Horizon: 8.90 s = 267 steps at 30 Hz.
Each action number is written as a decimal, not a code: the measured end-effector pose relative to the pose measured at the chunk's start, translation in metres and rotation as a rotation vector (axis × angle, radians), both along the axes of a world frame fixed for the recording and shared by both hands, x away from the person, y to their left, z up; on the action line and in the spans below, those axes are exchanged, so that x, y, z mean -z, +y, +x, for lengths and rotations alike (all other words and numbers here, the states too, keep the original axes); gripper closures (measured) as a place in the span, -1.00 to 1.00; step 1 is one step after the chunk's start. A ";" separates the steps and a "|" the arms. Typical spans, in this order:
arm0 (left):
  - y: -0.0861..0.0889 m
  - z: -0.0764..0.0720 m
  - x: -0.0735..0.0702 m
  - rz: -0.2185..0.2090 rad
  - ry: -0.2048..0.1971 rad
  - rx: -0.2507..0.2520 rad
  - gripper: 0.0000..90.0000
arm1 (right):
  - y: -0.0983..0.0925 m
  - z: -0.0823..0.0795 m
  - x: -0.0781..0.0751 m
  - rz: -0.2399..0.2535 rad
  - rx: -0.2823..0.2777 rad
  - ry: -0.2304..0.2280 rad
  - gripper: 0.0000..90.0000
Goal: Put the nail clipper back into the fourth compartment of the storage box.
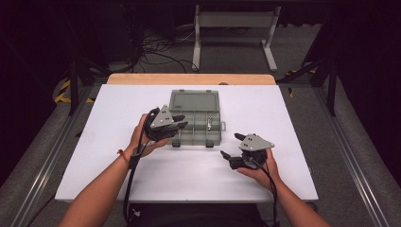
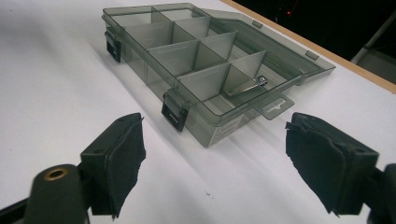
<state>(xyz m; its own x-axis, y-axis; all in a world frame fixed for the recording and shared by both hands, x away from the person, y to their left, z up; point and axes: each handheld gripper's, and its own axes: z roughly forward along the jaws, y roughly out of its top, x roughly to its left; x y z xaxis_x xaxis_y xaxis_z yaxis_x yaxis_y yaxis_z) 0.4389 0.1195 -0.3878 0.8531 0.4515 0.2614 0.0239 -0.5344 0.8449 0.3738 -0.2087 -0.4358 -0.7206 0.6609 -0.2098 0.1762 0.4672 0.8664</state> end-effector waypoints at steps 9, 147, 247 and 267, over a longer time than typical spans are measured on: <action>0.019 -0.023 0.011 0.003 -0.038 0.018 0.39 | -0.003 0.001 0.000 0.009 0.015 0.000 -0.56; 0.037 0.143 0.076 0.122 0.244 -0.299 1.00 | 0.025 0.204 0.010 -0.239 0.128 0.268 1.00; 0.027 0.131 0.005 -0.003 0.074 -0.337 1.00 | 0.029 0.187 -0.049 0.029 0.192 -0.018 1.00; 0.026 0.127 0.005 0.007 0.057 -0.334 1.00 | 0.029 0.183 -0.049 0.039 0.195 -0.021 1.00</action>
